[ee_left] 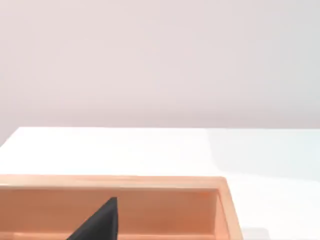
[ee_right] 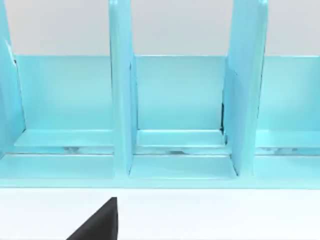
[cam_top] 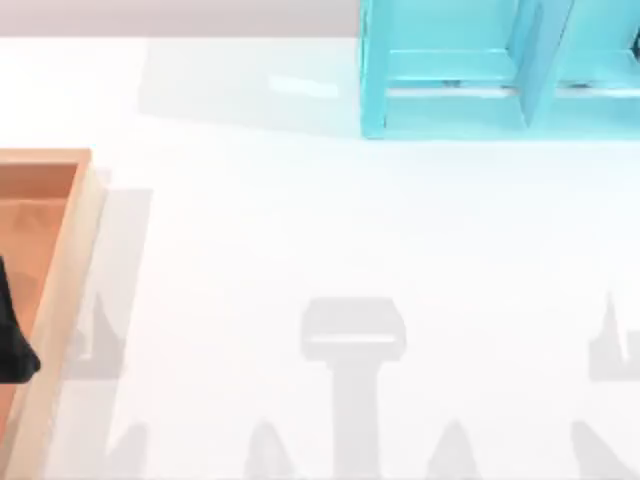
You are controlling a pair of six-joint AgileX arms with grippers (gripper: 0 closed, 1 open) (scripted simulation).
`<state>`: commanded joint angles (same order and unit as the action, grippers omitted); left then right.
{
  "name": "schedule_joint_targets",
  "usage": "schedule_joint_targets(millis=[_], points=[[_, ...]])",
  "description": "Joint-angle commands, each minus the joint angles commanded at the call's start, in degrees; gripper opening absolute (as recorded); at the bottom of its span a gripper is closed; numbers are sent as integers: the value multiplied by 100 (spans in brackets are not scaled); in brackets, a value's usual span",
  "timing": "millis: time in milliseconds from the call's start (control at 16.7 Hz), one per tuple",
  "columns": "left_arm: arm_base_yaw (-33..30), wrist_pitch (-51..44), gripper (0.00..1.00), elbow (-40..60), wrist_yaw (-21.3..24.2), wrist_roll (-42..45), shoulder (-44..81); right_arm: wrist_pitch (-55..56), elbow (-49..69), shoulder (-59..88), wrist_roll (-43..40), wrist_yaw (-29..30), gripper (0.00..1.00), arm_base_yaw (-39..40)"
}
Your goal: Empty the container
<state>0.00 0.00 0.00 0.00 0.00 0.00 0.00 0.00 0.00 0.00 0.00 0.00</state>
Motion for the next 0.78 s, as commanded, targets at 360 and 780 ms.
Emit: schedule_joint_targets(millis=[360, 780], points=[[151, -488, 100, 493, -4, 161, 588, 0, 0, 0, 0, 0, 100, 0], [762, -2655, 100, 2681, -2, 810, 3533, 0, 0, 0, 0, 0, 100, 0]])
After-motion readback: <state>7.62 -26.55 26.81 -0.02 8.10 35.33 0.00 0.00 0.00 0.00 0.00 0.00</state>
